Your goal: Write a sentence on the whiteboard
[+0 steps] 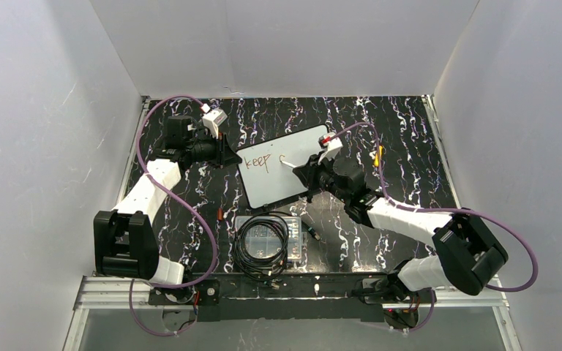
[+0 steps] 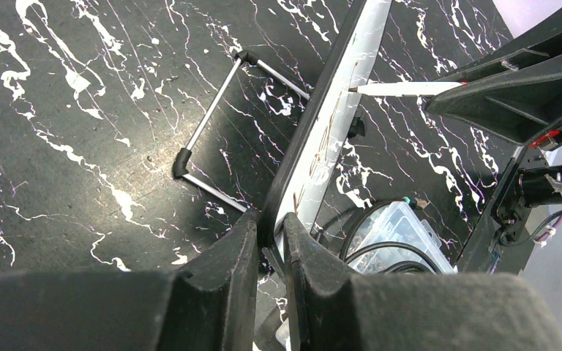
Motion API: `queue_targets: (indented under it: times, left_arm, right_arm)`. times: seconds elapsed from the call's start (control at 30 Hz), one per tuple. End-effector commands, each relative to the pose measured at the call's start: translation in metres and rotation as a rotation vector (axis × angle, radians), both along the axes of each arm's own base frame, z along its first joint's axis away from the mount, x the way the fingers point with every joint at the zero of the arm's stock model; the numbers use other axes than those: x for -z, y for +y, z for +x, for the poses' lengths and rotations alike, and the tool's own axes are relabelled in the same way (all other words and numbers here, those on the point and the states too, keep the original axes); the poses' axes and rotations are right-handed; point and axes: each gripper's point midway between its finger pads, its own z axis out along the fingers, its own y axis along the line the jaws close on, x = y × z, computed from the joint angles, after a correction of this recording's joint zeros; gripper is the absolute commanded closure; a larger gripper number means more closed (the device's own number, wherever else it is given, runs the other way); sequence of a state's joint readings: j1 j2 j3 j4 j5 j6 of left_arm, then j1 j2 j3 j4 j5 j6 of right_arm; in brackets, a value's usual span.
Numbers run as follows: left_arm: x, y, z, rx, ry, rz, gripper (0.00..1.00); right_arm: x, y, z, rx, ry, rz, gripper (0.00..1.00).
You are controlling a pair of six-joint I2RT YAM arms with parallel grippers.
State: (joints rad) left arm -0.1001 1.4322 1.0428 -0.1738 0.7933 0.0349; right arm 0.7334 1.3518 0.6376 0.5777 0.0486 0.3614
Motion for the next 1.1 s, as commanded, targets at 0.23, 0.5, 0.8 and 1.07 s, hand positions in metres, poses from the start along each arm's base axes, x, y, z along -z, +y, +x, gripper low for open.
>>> queue_targets:
  times: [0.23,0.5,0.8,1.07]
  left_arm:
    - [-0.02,0.003,0.003,0.005,-0.07,0.011,1.0]
    - [-0.02,0.003,0.004,0.003,-0.072,0.013,1.0]
    - [-0.021,0.003,0.003,0.004,-0.074,0.013,1.0]
    - [-0.021,0.003,0.003,0.004,-0.075,0.01,1.0]
  right_arm:
    - [-0.028,-0.011,0.02,0.091,-0.094,-0.014,0.99]
    - [-0.037,-0.007,0.025,0.088,-0.116,-0.005,0.99]
    - [-0.019,-0.009,0.018,0.076,-0.068,-0.02,0.99]
    - [0.006,-0.016,0.006,0.068,-0.007,-0.048,0.99]
